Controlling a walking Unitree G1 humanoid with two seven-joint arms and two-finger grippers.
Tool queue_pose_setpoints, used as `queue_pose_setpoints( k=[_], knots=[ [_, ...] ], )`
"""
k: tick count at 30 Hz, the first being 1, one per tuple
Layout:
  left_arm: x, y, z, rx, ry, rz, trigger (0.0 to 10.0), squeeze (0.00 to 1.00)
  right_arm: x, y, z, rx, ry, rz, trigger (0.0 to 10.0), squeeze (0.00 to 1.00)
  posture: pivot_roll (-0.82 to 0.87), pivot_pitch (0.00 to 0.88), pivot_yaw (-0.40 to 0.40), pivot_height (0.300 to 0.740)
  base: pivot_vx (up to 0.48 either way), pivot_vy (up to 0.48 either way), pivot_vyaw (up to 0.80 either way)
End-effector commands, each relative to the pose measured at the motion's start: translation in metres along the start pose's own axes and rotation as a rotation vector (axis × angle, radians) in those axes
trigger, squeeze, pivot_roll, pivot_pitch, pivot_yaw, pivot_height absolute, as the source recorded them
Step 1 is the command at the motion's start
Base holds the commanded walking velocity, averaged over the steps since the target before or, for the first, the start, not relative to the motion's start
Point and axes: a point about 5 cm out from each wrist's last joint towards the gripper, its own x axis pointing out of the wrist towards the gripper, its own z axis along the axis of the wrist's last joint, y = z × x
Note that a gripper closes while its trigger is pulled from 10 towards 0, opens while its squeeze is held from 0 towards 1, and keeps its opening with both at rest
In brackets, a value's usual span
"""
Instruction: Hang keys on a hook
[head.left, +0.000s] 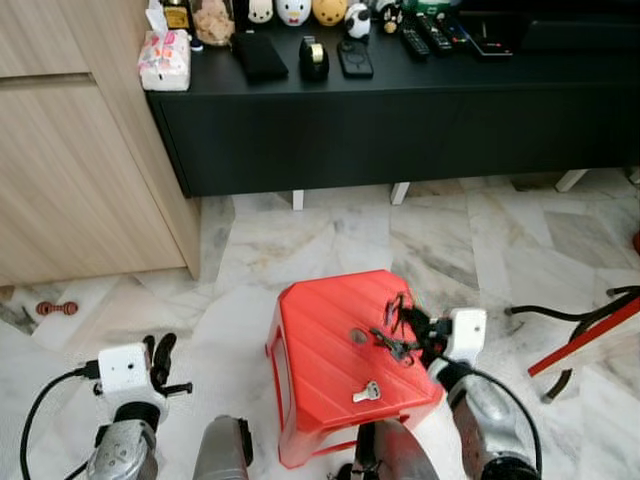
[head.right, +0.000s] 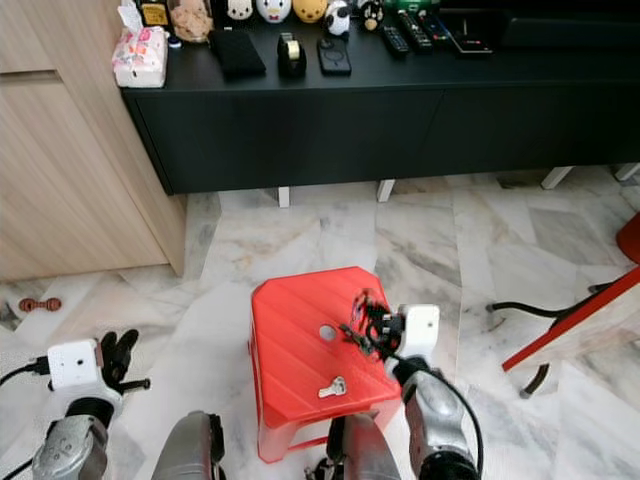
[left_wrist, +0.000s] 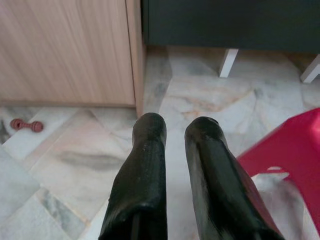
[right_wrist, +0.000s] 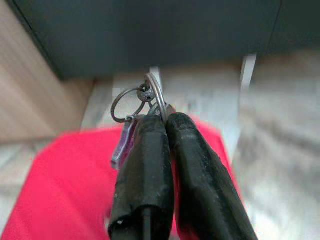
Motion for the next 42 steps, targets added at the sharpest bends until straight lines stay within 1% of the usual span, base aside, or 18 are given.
queue_pose_setpoints(
  k=[1,4,7,9,15,20,23,25,31,32,33,36,38,39,40,41,42],
  knots=[
    [-0.002,0.005,-0.007,0.014,0.025,0.018,10.0,0.00,-0.006,-0.001,0.000,0.006,-0.015,-0.013,10.0,0.00,0.19,0.097,-0.118,0.636,0.000,0.000,0.00],
    [0.000,0.006,-0.007,0.013,0.023,0.022,10.0,0.00,-0.008,0.000,0.002,0.004,-0.028,-0.013,10.0,0.00,0.19,0.090,-0.120,0.636,0.000,0.000,0.00],
    [0.002,0.005,-0.009,0.010,0.022,0.027,10.0,0.00,-0.012,0.000,0.008,0.003,-0.063,-0.041,10.0,0.00,0.19,0.075,-0.123,0.636,0.000,0.000,0.00],
    [0.002,0.005,-0.011,0.008,0.021,0.029,10.0,0.00,-0.014,-0.001,0.010,0.004,-0.073,-0.068,10.0,0.00,0.19,0.065,-0.127,0.645,0.000,0.000,0.00],
    [0.002,0.005,-0.014,-0.001,0.020,0.041,10.0,0.00,-0.011,-0.001,0.010,0.009,-0.043,-0.089,10.0,0.00,0.20,0.056,-0.130,0.690,0.000,0.000,0.00],
    [-0.001,0.007,-0.019,0.002,0.028,0.043,10.0,0.00,-0.010,-0.003,0.009,0.012,-0.024,-0.107,10.0,0.00,0.20,0.033,-0.128,0.715,0.000,0.000,0.00],
    [-0.004,0.009,-0.026,0.006,0.054,0.045,10.0,0.00,-0.012,-0.004,0.003,0.014,0.000,-0.122,10.0,0.00,0.21,0.016,-0.123,0.740,0.000,0.000,0.00],
    [-0.006,0.010,-0.028,0.005,0.065,0.048,10.0,0.00,-0.013,-0.004,0.001,0.019,0.005,-0.131,10.0,0.00,0.21,0.011,-0.122,0.740,0.000,0.000,0.00],
    [-0.013,0.015,-0.052,0.005,0.150,0.071,10.0,0.00,-0.017,-0.008,-0.013,0.033,0.063,-0.154,10.0,0.00,0.21,0.000,-0.122,0.740,0.000,0.000,0.00],
    [-0.018,0.017,-0.063,0.003,0.199,0.082,10.0,0.00,-0.021,-0.011,-0.020,0.042,0.096,-0.171,10.0,0.00,0.21,0.000,-0.122,0.740,0.000,0.000,0.00],
    [-0.018,0.017,-0.063,0.003,0.199,0.082,10.0,0.00,-0.021,-0.011,-0.020,0.042,0.096,-0.171,10.0,0.00,0.21,0.000,-0.122,0.740,0.000,0.000,0.00],
    [-0.027,0.019,-0.082,0.004,0.296,0.093,10.0,0.00,-0.027,-0.019,-0.032,0.055,0.156,-0.227,10.0,0.00,0.23,0.000,-0.127,0.740,0.000,0.000,0.00],
    [-0.029,0.020,-0.089,0.014,0.338,0.092,10.0,0.00,-0.027,-0.021,-0.032,0.053,0.159,-0.240,10.0,0.00,0.23,0.000,-0.127,0.740,0.000,0.000,0.00],
    [-0.035,0.023,-0.099,0.067,0.404,0.091,10.0,0.00,-0.025,-0.022,-0.029,0.051,0.146,-0.241,10.0,0.00,0.24,0.000,-0.128,0.740,0.000,0.000,0.00],
    [-0.035,0.023,-0.099,0.067,0.404,0.091,10.0,0.00,-0.025,-0.022,-0.029,0.051,0.146,-0.241,10.0,0.00,0.24,0.000,-0.128,0.740,0.000,0.000,0.00],
    [-0.042,0.027,-0.108,0.117,0.464,0.093,10.0,0.00,-0.021,-0.022,-0.025,0.054,0.127,-0.251,10.0,0.00,0.23,0.000,-0.129,0.740,0.000,0.000,0.00],
    [-0.047,0.030,-0.113,0.123,0.489,0.101,10.0,0.00,-0.019,-0.023,-0.022,0.058,0.115,-0.259,10.0,0.00,0.23,0.000,-0.130,0.740,0.000,0.000,0.00]
  ],
)
